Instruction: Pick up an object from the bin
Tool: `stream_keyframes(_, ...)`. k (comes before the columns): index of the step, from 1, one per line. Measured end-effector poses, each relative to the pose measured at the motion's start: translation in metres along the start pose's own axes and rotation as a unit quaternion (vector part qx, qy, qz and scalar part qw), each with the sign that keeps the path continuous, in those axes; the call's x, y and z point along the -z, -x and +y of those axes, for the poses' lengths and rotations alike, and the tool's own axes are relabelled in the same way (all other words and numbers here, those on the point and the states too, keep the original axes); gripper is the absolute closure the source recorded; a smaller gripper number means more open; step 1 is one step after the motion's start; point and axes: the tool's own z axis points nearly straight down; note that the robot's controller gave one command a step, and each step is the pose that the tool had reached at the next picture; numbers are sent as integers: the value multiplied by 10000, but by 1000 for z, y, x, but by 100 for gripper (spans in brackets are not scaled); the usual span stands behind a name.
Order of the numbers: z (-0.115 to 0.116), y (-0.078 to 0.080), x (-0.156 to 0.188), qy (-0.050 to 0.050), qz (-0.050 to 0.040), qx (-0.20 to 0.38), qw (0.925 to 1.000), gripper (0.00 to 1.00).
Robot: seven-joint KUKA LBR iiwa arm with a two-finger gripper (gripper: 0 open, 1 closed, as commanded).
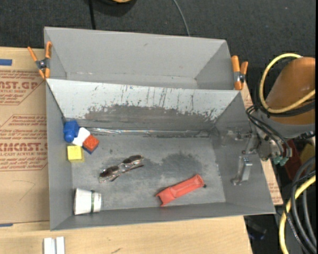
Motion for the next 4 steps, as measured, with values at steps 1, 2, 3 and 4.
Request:
stream_keyframes(1, 1, 2, 5, -7, -39, 11, 10000, 0)
stream_keyframes(2, 31, -6, -50, -8, -39, 545, 9985, 0)
stream_keyframes(3, 60, -16, -54, -10, -29, 2390, 9710, 0)
stream_keyframes(4, 75, -21, -67, -7, -39, 2168, 9762, 0)
